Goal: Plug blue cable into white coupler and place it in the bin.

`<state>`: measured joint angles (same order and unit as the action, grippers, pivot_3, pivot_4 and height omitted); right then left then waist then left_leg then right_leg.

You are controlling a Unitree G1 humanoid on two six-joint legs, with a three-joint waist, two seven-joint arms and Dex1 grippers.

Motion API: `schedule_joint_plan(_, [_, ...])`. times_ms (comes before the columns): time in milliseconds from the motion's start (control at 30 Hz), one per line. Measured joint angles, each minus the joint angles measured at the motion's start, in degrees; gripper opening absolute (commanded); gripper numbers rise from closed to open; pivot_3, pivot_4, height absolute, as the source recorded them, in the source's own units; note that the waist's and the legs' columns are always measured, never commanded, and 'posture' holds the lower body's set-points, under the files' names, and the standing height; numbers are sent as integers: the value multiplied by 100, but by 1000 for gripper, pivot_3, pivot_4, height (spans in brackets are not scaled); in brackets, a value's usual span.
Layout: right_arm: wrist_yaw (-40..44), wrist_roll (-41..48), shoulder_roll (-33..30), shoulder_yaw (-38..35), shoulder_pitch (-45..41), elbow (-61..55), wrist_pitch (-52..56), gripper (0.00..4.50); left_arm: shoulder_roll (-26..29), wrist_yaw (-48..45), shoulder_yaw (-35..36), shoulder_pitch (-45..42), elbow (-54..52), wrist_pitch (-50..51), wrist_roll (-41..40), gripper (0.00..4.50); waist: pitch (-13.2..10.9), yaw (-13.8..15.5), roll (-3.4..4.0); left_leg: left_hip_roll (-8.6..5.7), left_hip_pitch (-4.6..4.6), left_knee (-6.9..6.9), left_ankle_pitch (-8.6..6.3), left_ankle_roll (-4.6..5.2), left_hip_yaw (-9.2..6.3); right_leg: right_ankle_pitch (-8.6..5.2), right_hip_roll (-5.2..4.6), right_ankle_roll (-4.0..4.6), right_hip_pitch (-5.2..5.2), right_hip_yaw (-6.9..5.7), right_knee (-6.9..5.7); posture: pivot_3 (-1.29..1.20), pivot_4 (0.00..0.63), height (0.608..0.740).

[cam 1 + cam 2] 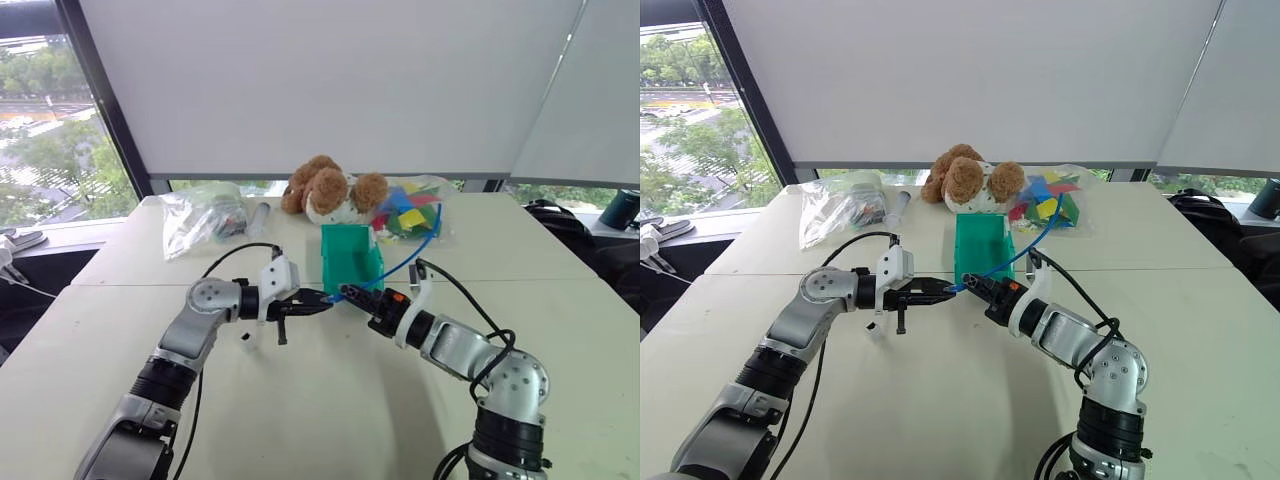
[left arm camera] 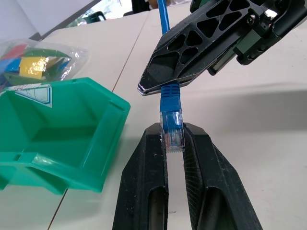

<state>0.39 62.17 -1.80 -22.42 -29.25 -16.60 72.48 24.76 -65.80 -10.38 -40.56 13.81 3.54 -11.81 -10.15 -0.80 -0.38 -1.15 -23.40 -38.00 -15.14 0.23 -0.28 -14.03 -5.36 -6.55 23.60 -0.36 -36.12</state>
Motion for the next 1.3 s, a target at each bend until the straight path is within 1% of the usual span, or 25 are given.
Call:
schedule_joint_plan(67, [1,13,-46,60,16,-1,-54,61,-1,1,1,0,0,6,0,0,0,1,0,0,0,0,0,0,0,0,0,0,0,0,1,0,150,740])
schedule_joint_plan(100, [4,23,-69,87,23,-3,-82,692,-4,2,1,0,0,6,0,0,0,1,0,0,0,0,0,0,0,0,0,0,0,0,0,0,150,740])
schedule_joint_plan(167, [26,126,-99,157,35,-28,-145,1406,-5,12,1,0,1,15,1,0,0,-2,0,1,0,0,0,0,0,0,0,0,1,0,1,0,150,740])
schedule_joint_plan(200, [28,174,-107,181,36,-53,-167,2016,-5,26,1,0,1,19,1,0,0,-2,0,1,0,0,0,0,0,0,0,0,1,0,0,0,150,740])
schedule_joint_plan(233, [24,213,-109,202,36,-77,-174,2410,-6,39,1,0,2,28,2,0,0,-2,0,1,0,0,0,0,0,0,0,0,1,0,1,0,150,740])
schedule_joint_plan(533, [-287,560,-157,297,82,-72,-275,2410,-19,56,1,-2,-6,68,-6,0,0,3,0,1,-1,1,0,0,0,0,0,0,1,0,2,0,150,740])
schedule_joint_plan(933, [-345,676,-292,557,171,15,-469,2410,-46,101,2,-6,-4,67,0,0,0,2,0,1,-1,1,0,0,0,0,0,0,1,1,2,0,150,740])
schedule_joint_plan(1000, [-345,676,-331,596,171,18,-484,1896,-54,106,2,-8,-4,66,-1,0,0,2,0,1,-1,1,0,0,0,0,0,0,1,1,3,0,150,740])
schedule_joint_plan(1033, [-345,675,-362,600,171,35,-501,1542,-55,105,4,-12,-4,57,-6,0,0,3,0,1,-1,1,0,0,0,0,0,0,1,1,3,0,150,740])
schedule_joint_plan(1100, [-349,674,-396,601,179,102,-554,628,-57,101,7,-23,-9,37,-14,0,0,5,0,1,-1,1,0,0,0,0,0,0,1,1,4,0,150,740])
schedule_joint_plan(1133, [-358,676,-415,595,194,119,-598,62,-56,100,12,-23,-16,-2,-18,0,0,4,0,1,-2,1,0,0,0,0,0,0,1,1,4,0,150,740])
schedule_joint_plan(1300, [-360,676,-436,628,195,120,-648,22,-55,106,19,-23,-21,-14,-17,0,0,2,0,2,-2,1,0,1,0,0,0,0,1,1,3,0,150,740])
